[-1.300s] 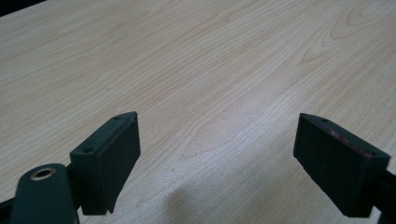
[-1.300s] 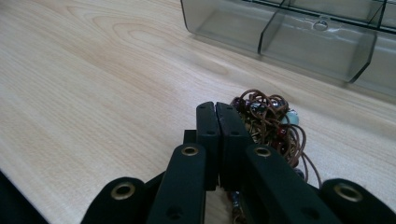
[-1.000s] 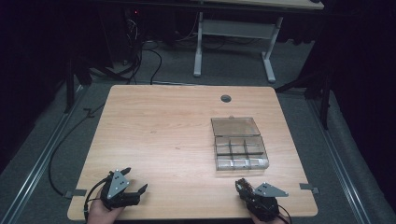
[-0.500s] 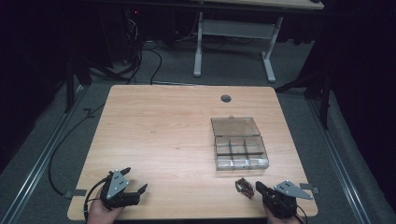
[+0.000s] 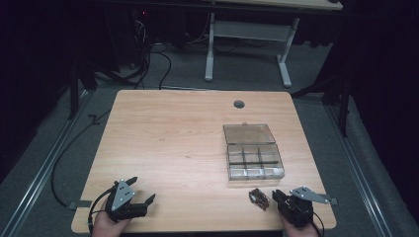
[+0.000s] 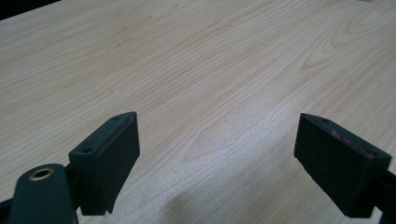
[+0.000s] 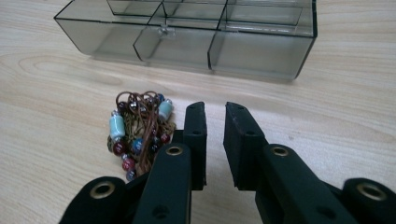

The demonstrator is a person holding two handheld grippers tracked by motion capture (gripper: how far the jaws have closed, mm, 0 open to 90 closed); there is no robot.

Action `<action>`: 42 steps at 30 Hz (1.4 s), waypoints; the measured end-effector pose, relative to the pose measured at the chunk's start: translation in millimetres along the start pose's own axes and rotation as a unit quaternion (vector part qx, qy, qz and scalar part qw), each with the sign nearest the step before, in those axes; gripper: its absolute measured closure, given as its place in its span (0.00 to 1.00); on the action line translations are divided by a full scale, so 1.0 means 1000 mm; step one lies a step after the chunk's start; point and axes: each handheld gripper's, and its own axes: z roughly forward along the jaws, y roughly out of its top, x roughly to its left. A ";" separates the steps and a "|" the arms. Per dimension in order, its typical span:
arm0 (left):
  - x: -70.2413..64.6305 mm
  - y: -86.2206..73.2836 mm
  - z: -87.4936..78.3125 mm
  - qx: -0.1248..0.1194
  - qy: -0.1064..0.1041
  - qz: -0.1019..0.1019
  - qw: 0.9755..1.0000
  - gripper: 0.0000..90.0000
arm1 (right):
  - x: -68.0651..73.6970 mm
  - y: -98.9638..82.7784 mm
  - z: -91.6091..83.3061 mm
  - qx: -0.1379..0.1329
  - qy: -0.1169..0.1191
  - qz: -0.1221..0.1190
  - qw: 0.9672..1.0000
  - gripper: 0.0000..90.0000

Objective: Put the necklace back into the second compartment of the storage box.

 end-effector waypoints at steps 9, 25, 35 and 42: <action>-0.001 0.000 0.000 0.000 0.003 0.002 1.000 0.16 | -0.001 0.010 0.007 0.049 0.001 -0.009 0.999 0.82; 0.001 -0.001 -0.001 -0.005 0.000 -0.006 1.000 0.15 | -0.012 0.023 0.011 0.127 0.003 0.009 0.992 0.74; 0.001 0.000 0.000 -0.004 -0.001 -0.002 1.000 0.15 | -0.009 0.029 0.014 0.175 -0.001 0.000 0.985 0.72; -0.001 0.001 0.001 -0.004 -0.001 0.005 1.000 0.14 | -0.002 0.035 0.017 0.217 -0.007 -0.021 0.976 0.70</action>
